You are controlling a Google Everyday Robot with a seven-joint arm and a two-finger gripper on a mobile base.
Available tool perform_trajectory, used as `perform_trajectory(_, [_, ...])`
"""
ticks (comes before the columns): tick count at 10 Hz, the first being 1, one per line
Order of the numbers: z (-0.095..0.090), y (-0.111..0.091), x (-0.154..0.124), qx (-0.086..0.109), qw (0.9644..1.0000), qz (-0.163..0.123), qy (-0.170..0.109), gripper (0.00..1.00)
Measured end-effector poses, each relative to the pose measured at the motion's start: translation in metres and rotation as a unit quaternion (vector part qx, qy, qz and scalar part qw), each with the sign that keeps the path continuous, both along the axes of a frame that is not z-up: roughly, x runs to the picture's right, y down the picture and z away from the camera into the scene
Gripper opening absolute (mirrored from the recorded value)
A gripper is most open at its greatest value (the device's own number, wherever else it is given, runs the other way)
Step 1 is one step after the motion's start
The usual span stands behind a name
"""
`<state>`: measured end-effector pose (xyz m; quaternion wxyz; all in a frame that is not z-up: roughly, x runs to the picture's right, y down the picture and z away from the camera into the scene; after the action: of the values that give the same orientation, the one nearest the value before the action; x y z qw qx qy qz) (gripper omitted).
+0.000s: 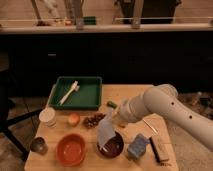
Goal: Wipe purple bowl with towel
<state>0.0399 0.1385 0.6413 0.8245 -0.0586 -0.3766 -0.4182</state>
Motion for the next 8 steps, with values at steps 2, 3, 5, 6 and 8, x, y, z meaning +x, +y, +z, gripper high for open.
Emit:
perform_trajectory(2, [0.002,0.016,0.004,-0.015,0.9998,-0.015,0.005,0.0])
perform_trajectory(3, [0.004,0.022,0.006,-0.019,0.9996,-0.02,0.01,0.0])
perform_trajectory(5, [0.014,0.038,0.011,-0.027,0.9987,-0.037,0.022,0.0])
perform_trajectory(6, [0.02,0.045,0.013,-0.029,0.998,-0.048,0.03,0.0])
perform_trajectory(8, [0.032,0.055,0.015,-0.03,0.9959,-0.072,0.045,0.0])
